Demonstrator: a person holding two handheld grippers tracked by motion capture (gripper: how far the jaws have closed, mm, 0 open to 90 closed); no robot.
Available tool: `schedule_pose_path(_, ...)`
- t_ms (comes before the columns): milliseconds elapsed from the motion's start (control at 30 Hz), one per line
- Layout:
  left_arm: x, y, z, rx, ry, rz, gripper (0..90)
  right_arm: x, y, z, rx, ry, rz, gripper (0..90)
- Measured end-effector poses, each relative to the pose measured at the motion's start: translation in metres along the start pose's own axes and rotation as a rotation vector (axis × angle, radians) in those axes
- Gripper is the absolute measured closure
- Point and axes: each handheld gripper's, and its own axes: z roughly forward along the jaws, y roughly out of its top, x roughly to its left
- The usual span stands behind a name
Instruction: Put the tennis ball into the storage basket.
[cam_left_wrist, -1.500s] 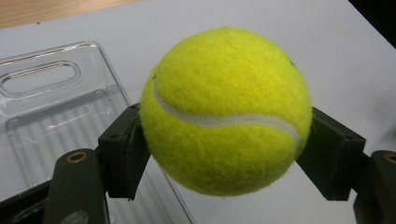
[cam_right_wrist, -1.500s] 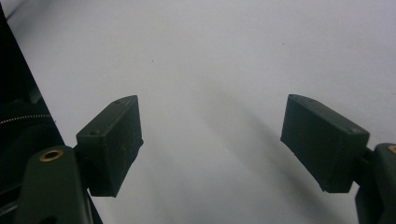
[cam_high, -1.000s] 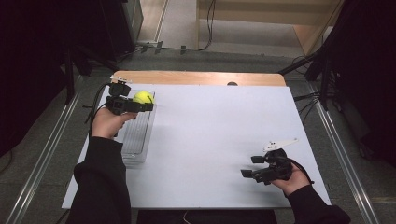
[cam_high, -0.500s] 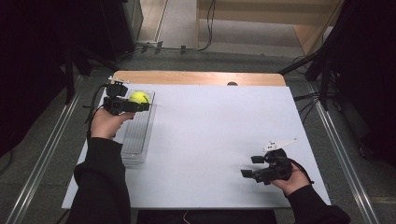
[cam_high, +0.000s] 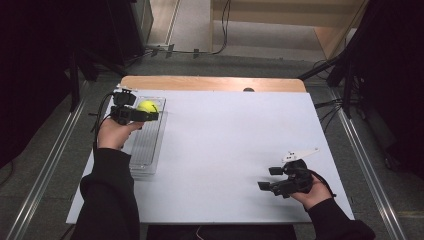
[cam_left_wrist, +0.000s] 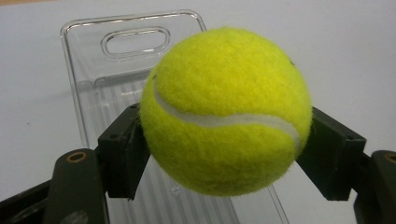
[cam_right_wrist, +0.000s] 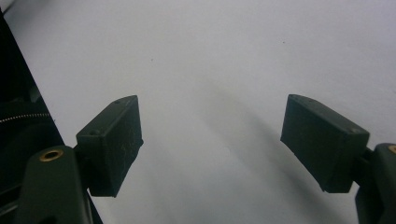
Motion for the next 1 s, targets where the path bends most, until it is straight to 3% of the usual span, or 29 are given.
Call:
schedule_pose_path(467,0.008,-0.007,0.010,0.026,0.009,-0.030,25.9,0.000,0.000,0.000,0.001,0.000,0.001,18.4)
schedule_pose_path(1000,0.011,-0.012,0.022,0.065,0.009,-0.033,25.7,0.000,0.000,0.000,0.001,0.000,0.001,18.4)
